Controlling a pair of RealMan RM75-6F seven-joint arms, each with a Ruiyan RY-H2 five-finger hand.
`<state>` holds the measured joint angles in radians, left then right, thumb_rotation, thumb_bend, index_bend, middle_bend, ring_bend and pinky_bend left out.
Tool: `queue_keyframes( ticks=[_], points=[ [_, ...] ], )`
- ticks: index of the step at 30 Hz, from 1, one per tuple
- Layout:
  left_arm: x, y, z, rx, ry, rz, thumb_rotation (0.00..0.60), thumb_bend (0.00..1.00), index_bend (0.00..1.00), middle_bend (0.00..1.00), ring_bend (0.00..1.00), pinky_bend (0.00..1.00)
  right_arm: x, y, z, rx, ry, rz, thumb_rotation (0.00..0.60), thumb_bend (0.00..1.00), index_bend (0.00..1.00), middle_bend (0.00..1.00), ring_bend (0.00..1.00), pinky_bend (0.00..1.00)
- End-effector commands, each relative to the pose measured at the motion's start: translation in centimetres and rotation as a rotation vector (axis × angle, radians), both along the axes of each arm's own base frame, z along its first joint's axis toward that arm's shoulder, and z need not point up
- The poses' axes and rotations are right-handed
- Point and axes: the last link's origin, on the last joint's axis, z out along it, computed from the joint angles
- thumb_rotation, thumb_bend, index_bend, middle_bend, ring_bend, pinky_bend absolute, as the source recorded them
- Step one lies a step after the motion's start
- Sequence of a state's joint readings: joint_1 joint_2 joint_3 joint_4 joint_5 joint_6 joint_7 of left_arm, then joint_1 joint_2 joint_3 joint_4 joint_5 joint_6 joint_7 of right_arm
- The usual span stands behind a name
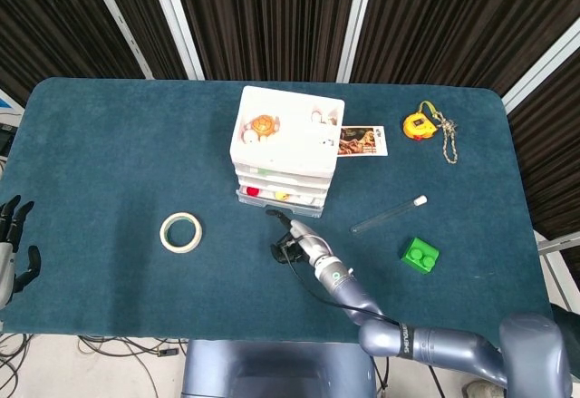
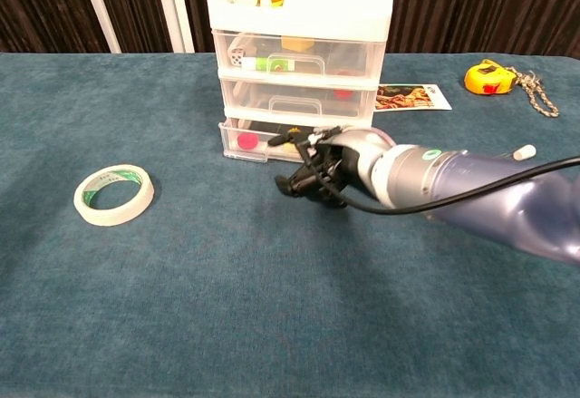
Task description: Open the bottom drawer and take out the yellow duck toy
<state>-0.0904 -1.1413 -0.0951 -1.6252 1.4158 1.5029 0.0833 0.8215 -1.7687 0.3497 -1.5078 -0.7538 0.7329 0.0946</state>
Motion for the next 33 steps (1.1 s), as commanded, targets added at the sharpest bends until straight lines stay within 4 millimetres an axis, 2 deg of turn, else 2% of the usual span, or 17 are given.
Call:
queue_keyframes(
  ticks=[1,10,18,33],
  points=[
    [0.0,0.0,0.0,-0.001,0.001,0.001,0.600,0.61,0.06,0.00,0.00,0.00,0.2,-0.3,1.5,-0.071,0.083,0.054,0.600,0.59,0.05,0.89,0.86,0.92],
    [0.0,0.0,0.0,-0.005,0.003,0.008,0.600,0.61,0.06,0.00,0.00,0.00,0.8,-1.1,2.5,-0.164,0.213,0.087,0.600,0.59,0.05,0.90,0.87,0.93],
    [0.0,0.1,-0.1,-0.013,0.004,0.014,0.600,0.61,0.06,0.00,0.00,0.00,0.3,-1.7,2.0,-0.151,0.329,0.089,0.600,0.59,0.05,0.92,0.90,0.95],
    [0.0,0.2,-0.1,-0.012,0.000,0.019,0.600,0.61,0.06,0.00,0.00,0.00,0.4,-2.0,1.2,-0.093,0.386,0.087,0.600,0.59,0.10,0.93,0.90,0.96]
  ],
)
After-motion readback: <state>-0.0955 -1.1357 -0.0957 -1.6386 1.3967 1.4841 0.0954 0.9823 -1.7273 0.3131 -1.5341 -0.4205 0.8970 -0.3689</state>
